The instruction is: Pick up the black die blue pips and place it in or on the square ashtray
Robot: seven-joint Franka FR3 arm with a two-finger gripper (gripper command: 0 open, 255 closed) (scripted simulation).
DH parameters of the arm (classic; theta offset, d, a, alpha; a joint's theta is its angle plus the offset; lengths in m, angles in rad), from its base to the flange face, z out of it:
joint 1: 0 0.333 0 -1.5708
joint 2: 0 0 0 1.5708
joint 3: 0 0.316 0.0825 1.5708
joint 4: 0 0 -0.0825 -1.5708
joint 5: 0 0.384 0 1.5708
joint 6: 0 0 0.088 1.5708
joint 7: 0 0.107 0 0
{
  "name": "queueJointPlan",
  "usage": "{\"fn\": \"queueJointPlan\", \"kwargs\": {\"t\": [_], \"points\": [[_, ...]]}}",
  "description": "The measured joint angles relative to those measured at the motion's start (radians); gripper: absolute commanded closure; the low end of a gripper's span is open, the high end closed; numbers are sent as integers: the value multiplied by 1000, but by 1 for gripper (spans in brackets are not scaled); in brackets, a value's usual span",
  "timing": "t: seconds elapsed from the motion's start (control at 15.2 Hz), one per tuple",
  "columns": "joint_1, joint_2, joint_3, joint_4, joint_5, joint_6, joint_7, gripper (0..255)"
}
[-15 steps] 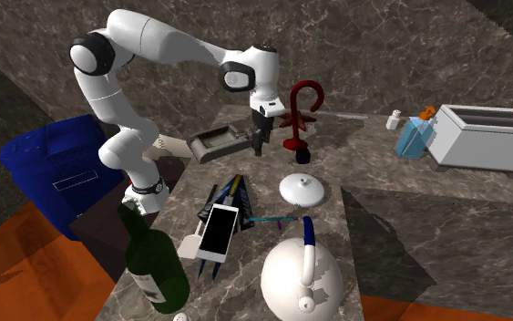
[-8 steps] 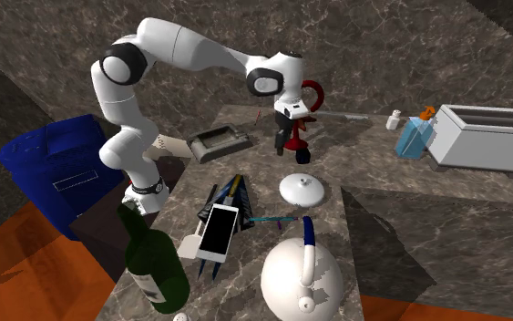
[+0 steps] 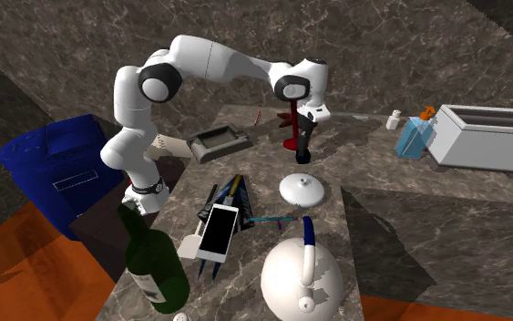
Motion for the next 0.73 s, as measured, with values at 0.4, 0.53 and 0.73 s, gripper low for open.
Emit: {"fn": "queueJointPlan", "kwargs": {"t": [0.4,0.53,0.73], "points": [[6,35,-3,-27,-10,61,12,0],[6,39,-4,-38,-12,76,13,0],[6,40,-4,-42,-12,82,14,0]]}}
